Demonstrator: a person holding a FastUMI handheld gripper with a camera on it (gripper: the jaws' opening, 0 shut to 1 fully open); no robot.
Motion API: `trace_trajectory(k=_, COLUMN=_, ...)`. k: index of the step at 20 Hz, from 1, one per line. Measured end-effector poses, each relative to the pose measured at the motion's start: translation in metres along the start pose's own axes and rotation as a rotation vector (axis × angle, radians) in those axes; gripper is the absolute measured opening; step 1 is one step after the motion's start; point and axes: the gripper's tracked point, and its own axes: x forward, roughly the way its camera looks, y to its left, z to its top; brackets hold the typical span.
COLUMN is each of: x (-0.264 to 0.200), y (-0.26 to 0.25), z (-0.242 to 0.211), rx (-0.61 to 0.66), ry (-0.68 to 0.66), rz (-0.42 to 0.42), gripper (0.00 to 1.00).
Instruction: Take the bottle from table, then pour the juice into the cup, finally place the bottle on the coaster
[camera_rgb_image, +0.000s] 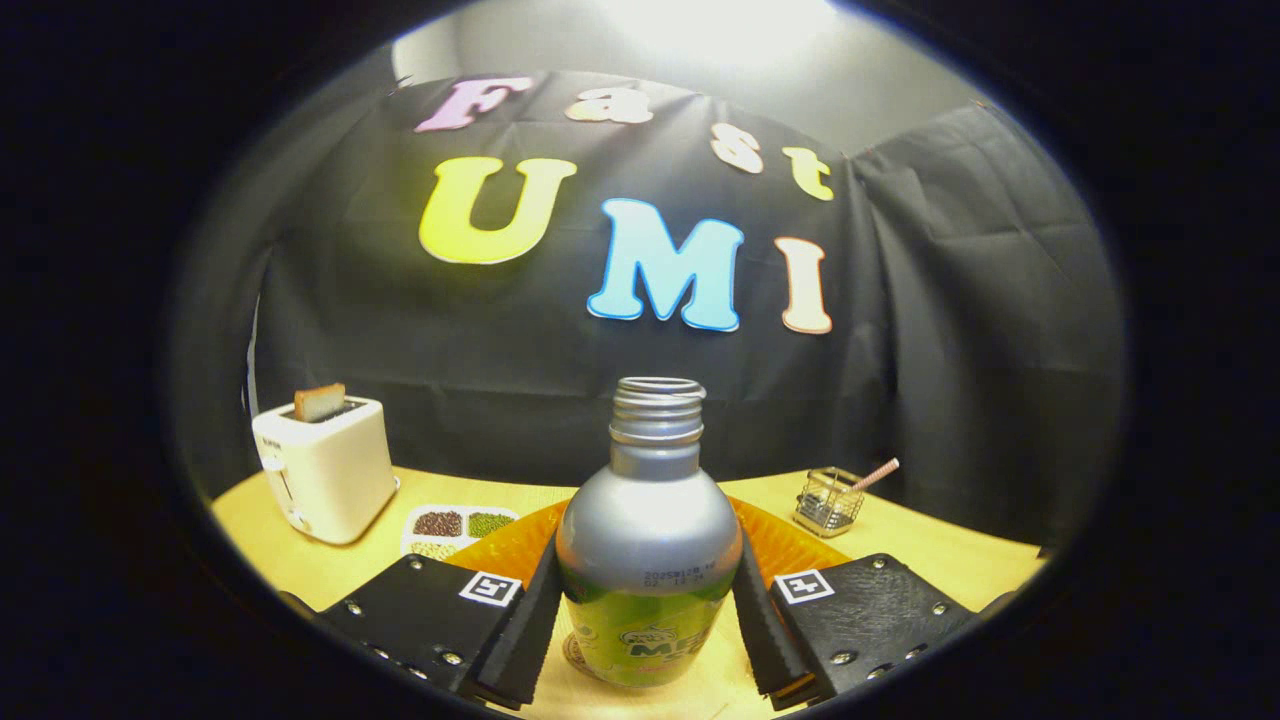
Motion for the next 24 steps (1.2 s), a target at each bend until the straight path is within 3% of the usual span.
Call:
trace_trajectory(k=4, x=0.009, y=0.004, z=-0.010, rx=-0.029, ry=0.016, rz=0.005, gripper=0.78)
trace_trajectory(k=17, x=0.041, y=0.024, z=-0.045, rx=0.087, ry=-0.002, rz=0.115, gripper=0.78)
trace_trajectory(k=24, x=0.051, y=0.025, z=-0.055, rx=0.101, ry=0.009, rz=0.117, gripper=0.78)
